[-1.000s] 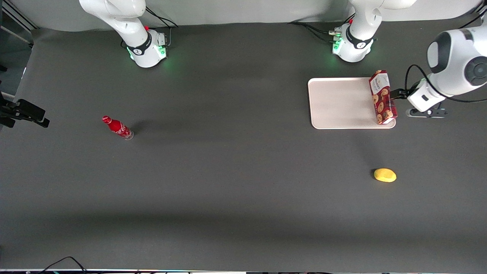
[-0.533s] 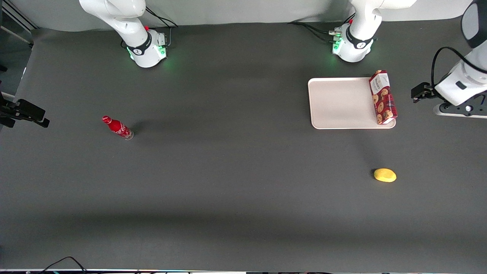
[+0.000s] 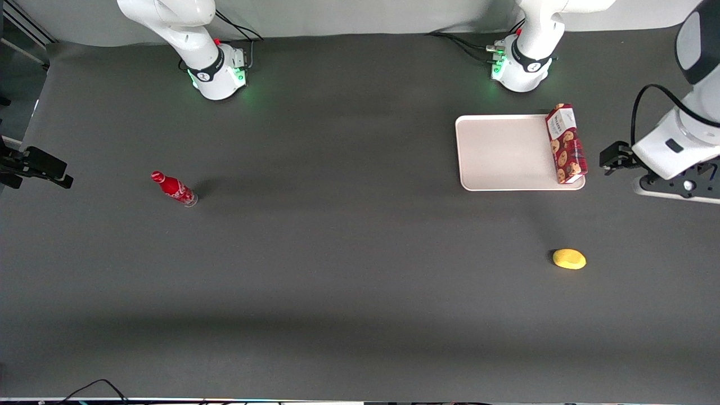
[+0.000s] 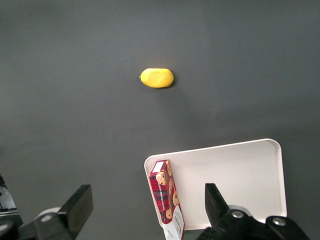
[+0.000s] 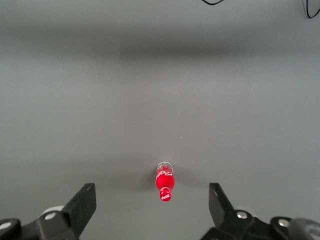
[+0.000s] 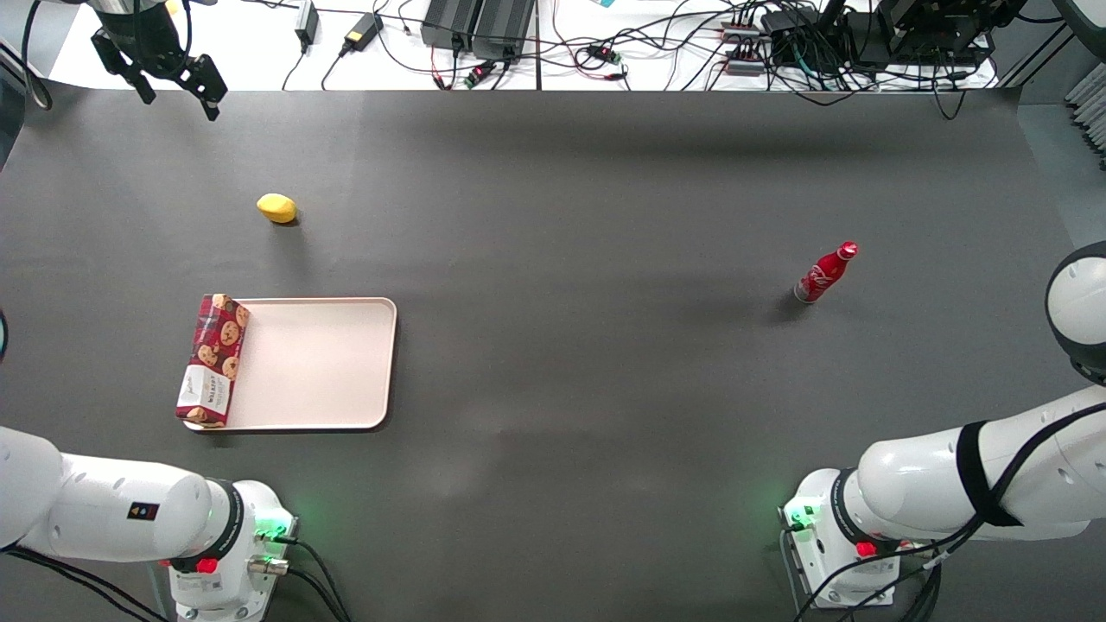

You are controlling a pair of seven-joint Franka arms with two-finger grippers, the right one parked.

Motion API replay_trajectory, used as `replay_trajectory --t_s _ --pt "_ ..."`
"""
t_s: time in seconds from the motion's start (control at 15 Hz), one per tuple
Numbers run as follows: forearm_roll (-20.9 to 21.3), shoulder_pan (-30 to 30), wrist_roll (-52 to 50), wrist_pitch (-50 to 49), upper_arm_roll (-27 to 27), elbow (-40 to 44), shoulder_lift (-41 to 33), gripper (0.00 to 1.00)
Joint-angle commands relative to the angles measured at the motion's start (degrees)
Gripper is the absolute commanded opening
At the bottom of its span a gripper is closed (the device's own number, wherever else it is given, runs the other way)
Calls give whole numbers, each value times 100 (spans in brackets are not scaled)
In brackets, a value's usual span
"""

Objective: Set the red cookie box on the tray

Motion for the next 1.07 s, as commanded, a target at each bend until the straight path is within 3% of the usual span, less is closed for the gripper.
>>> replay_trajectory --t_s 0.0,0.47,0.73,1.0 --pt "-69 1134 29 41 -1157 181 145 100" --pt "-833 897 -270 -108 -718 68 -162 100" --pt "-895 906 -428 -99 -709 -565 -760 100" --pt "-922 888 -428 -284 -726 -426 -726 100"
